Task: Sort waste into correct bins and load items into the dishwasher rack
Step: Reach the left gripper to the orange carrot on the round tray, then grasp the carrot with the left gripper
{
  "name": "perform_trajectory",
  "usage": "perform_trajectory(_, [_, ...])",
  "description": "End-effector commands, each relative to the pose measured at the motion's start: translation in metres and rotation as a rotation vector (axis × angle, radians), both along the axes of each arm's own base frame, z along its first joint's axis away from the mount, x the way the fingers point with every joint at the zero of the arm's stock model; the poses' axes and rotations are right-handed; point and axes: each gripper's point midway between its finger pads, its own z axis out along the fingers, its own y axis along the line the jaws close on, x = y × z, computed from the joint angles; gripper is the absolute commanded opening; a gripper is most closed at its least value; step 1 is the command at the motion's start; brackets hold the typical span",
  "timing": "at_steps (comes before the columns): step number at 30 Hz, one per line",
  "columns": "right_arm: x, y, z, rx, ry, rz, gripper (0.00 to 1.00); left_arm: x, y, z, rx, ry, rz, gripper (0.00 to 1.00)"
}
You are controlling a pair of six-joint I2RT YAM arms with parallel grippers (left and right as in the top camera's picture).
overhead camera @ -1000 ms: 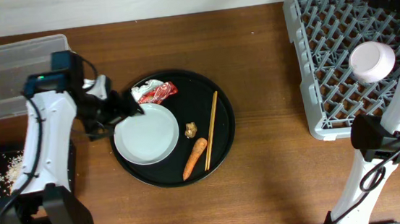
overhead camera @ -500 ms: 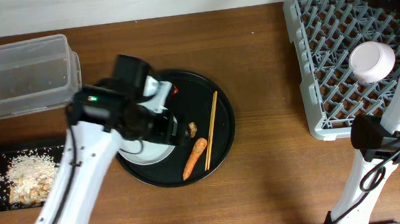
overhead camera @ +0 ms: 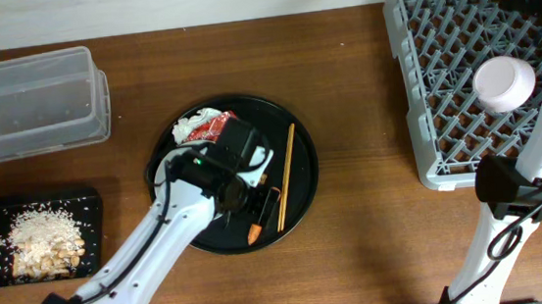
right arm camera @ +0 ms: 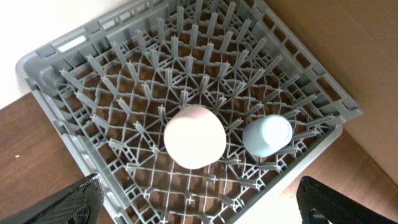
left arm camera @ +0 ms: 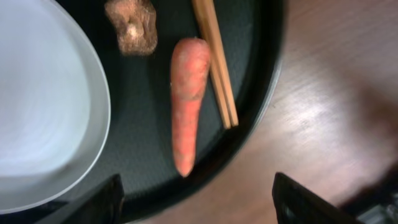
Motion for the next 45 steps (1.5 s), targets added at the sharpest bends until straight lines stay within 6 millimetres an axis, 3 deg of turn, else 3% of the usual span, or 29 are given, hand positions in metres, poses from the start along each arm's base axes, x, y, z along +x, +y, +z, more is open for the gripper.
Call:
perform_trajectory(1, [-0.009,-0.001,0.011,-0.016,-0.016,-0.016,0.99,-0.004,0.014,-0.032,0.066,-0.012,-0.001,0.75])
perform_trajectory(13, [-0.009,-0.001,0.011,-0.016,-0.016,-0.016,0.98,0.008,-0.006,-0.074,0.073,-0.042,-0.059,0.75])
perform_trajectory(19, [-0.009,-0.001,0.011,-0.016,-0.016,-0.016,0.98,0.012,-0.023,-0.074,0.058,-0.097,-0.142,0.75])
perform_trajectory(27, [-0.009,-0.001,0.011,-0.016,-0.016,-0.016,0.98,0.012,-0.015,-0.088,0.154,-0.109,-0.148,0.75])
perform_trajectory(36, [-0.009,-0.001,0.011,-0.016,-0.016,-0.016,0.98,0.013,-0.012,-0.097,0.18,-0.099,-0.147,0.58])
perform_trajectory(45, [-0.009,-0.001,0.011,-0.016,-0.016,-0.016,0.98,0.016,-0.011,-0.097,0.19,-0.114,-0.142,0.51])
